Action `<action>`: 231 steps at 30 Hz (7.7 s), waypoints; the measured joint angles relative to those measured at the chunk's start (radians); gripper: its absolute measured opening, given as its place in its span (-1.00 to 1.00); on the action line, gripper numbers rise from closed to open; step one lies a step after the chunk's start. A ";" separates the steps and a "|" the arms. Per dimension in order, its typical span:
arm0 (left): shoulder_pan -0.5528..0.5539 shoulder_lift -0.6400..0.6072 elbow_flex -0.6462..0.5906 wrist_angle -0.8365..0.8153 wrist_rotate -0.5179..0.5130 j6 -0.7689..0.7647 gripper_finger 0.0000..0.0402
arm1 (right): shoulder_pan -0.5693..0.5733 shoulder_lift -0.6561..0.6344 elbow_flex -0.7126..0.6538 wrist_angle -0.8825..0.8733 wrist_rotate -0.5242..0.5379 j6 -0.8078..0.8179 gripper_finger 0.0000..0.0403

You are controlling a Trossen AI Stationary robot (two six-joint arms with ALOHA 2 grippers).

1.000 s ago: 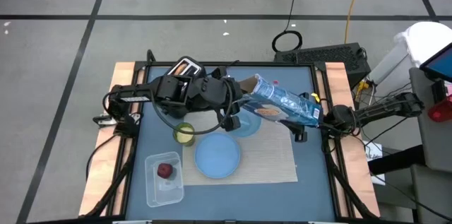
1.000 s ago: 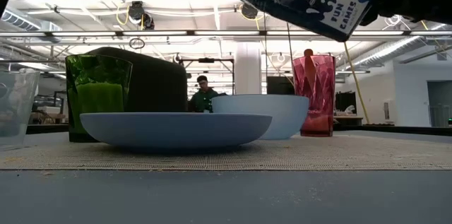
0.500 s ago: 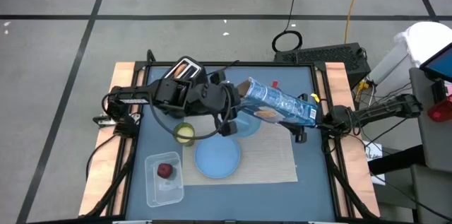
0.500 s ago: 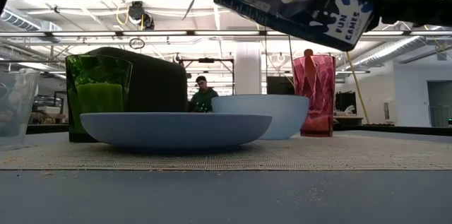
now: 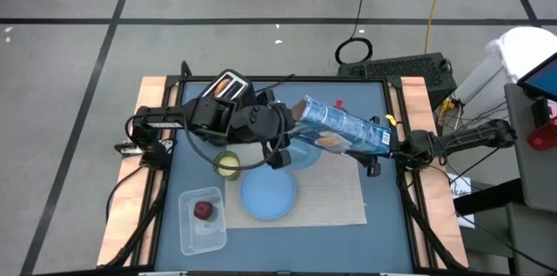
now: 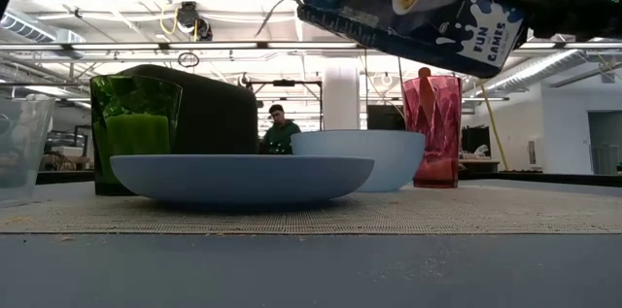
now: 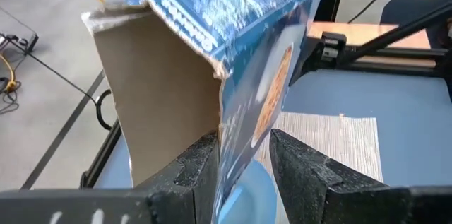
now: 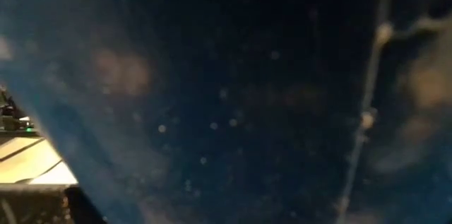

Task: Arrange a breakfast setting
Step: Pour the cereal into the light blue bowl

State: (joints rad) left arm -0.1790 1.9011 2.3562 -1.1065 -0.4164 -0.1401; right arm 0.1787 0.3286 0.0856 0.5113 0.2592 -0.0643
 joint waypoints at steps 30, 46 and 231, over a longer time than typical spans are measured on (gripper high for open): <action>0.000 0.012 -0.019 0.059 0.031 -0.074 -0.34 | 0.000 -0.095 0.411 -0.843 -0.026 0.099 0.37; -0.014 0.013 -0.033 0.066 0.042 -0.132 -0.34 | 0.000 -0.094 0.459 -0.931 -0.081 0.132 0.37; 0.034 -0.006 -0.380 0.184 0.022 -0.150 -0.34 | 0.000 -0.006 0.611 -1.182 -0.045 0.183 0.37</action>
State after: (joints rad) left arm -0.1452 1.8950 1.9759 -0.9222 -0.3943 -0.2897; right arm 0.1787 0.3229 0.6968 -0.6706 0.2141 0.1192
